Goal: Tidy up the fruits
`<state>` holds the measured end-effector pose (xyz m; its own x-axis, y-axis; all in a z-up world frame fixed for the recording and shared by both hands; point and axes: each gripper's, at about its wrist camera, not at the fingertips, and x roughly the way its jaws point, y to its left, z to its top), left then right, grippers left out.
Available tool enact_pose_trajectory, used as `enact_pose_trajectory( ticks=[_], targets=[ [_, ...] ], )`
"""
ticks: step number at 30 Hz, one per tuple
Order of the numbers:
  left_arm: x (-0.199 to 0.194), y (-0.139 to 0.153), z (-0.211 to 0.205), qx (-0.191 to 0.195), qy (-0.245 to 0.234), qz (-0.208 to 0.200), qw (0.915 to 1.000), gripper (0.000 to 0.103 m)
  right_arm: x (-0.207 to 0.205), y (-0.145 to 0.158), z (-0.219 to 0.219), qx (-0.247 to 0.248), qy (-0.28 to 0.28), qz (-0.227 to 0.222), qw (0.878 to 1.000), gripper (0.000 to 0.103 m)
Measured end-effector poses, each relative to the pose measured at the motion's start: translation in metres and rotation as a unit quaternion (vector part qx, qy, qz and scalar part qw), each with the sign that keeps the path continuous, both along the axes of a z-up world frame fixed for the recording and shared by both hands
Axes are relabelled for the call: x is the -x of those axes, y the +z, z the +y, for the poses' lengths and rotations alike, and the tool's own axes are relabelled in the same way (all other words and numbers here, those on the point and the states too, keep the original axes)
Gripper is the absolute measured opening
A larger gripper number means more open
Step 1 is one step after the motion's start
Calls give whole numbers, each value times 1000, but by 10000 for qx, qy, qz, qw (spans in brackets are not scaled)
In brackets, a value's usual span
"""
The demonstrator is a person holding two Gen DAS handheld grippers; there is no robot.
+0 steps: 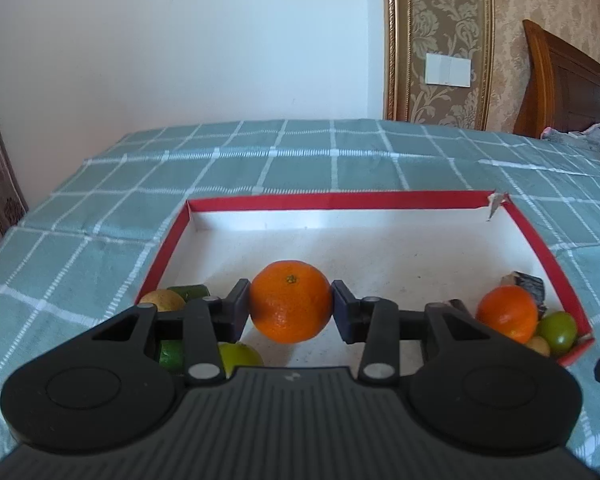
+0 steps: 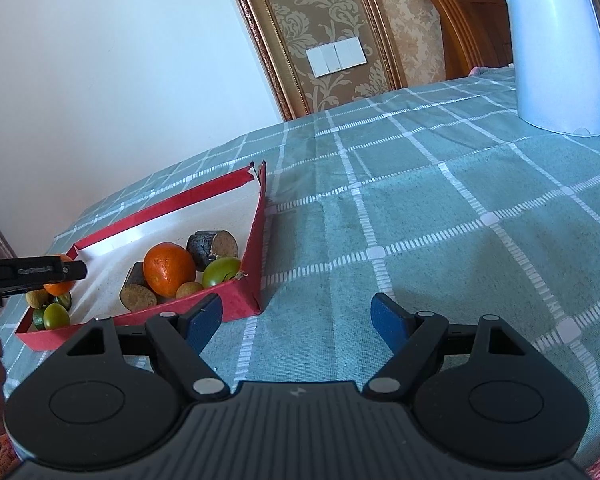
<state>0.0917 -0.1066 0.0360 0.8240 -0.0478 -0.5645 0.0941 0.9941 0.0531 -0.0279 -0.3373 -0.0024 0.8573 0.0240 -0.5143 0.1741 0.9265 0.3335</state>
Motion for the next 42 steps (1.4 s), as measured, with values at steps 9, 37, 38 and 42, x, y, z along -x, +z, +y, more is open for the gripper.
enact_pose_trajectory(
  ticks=[9,37,38,42],
  targets=[
    [-14,-15,4,8,61,218,9997,40,0,0,0,-3,2,1,10000,81],
    [59,10,37,388,234,-382,9982,103,-2,1,3,152,-109,68,9998,81],
    [63,11,40,427,256,-407,9979,103,-2,3,7,277,-122,87,9995,81],
    [74,12,52,548,388,-413,9969,103,0,12,35,665,51,111,9977,81]
  ],
)
